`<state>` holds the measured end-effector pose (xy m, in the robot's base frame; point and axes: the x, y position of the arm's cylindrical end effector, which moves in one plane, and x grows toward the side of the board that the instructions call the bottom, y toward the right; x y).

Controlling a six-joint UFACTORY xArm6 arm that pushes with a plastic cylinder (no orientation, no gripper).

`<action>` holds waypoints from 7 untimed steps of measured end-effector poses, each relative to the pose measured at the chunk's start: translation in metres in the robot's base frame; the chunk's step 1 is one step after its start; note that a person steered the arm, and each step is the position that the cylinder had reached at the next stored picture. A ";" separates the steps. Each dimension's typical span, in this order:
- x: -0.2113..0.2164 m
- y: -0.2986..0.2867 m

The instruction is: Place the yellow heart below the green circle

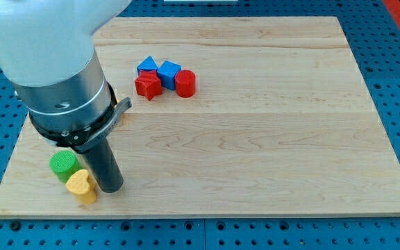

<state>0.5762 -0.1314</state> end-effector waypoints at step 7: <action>-0.033 -0.042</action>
